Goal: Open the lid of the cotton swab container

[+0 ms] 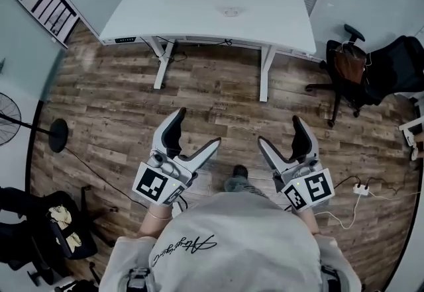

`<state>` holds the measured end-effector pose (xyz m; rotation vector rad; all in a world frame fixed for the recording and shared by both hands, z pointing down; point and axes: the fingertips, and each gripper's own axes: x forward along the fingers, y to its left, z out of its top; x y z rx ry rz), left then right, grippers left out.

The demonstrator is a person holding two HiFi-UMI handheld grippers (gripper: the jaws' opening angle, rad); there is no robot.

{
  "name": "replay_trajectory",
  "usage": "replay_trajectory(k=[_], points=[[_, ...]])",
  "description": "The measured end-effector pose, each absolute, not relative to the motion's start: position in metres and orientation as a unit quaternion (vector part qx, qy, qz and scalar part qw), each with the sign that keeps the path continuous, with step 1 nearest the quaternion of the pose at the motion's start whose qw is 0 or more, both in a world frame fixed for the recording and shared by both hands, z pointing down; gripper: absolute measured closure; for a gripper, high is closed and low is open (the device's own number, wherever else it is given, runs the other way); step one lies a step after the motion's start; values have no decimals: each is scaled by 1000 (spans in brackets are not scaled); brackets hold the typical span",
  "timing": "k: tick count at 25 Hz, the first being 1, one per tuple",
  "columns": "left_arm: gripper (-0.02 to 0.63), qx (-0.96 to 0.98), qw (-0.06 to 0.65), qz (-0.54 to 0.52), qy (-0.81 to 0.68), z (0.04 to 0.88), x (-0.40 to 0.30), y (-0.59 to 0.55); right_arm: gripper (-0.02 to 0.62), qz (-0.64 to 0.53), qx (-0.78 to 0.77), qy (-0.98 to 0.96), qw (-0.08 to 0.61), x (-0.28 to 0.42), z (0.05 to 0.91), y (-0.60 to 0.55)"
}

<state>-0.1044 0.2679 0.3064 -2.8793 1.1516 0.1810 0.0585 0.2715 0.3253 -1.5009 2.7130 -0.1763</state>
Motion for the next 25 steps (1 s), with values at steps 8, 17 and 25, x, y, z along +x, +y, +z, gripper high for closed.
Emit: replay_trajectory(k=[8,17,25], points=[[209,-926,42,34,373,307,-70,222,176,-55,-451,891,22,70,320,218],[209,-918,43,41,392,306,-40,184,179,-65,-436,897,21,103,324,179],[210,-917,32,32,397,312,-41,174,179,-65,-420,905,7,103,330,165]])
